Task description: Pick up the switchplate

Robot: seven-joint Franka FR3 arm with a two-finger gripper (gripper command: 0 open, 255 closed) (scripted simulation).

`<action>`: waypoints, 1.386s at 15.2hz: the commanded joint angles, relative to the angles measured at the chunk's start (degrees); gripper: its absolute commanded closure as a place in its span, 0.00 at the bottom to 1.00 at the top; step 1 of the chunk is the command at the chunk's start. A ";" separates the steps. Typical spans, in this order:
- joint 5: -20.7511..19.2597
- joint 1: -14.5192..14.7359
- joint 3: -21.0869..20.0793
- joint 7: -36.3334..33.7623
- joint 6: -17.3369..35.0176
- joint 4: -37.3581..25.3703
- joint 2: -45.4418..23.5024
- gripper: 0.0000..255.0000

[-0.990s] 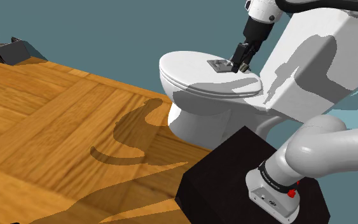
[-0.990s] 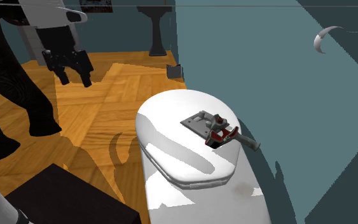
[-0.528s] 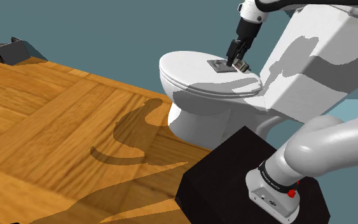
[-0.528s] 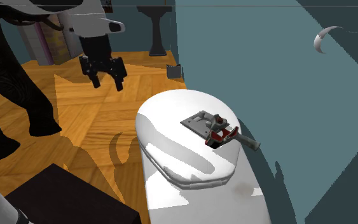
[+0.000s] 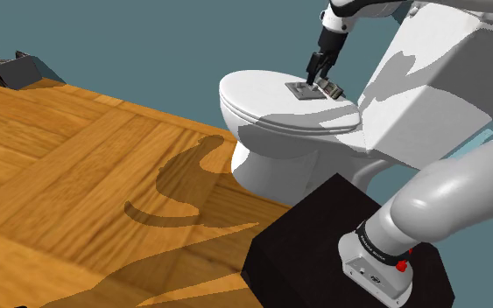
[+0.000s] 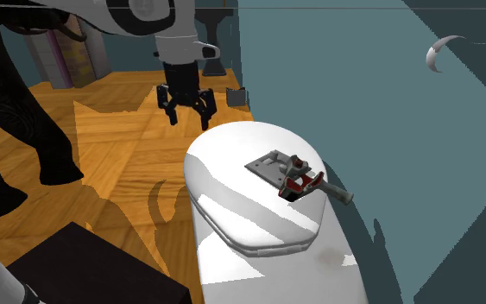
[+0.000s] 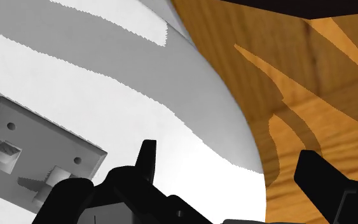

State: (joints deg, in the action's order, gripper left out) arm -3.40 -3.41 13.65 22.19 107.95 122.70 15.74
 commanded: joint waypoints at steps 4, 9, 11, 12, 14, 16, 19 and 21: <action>3.48 -1.00 3.63 6.21 1.67 -8.73 -11.39 0.00; 8.39 -3.23 5.77 12.20 1.07 -19.57 -23.29 0.00; 10.49 -4.59 6.15 14.35 0.21 -24.62 -28.26 0.00; 11.52 -5.37 6.24 15.34 -0.36 -27.34 -30.79 0.00; 13.53 -7.10 6.26 17.09 -1.80 -33.20 -35.98 0.00; 15.39 -9.11 6.02 18.52 -3.66 -39.76 -41.40 0.00; 17.87 -12.59 5.30 19.92 -7.45 -51.52 -50.25 0.00; 18.08 -12.92 5.12 20.07 -7.14 -52.07 -51.17 0.00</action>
State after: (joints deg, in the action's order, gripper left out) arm 14.39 -15.97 18.91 42.11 100.95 71.78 -34.38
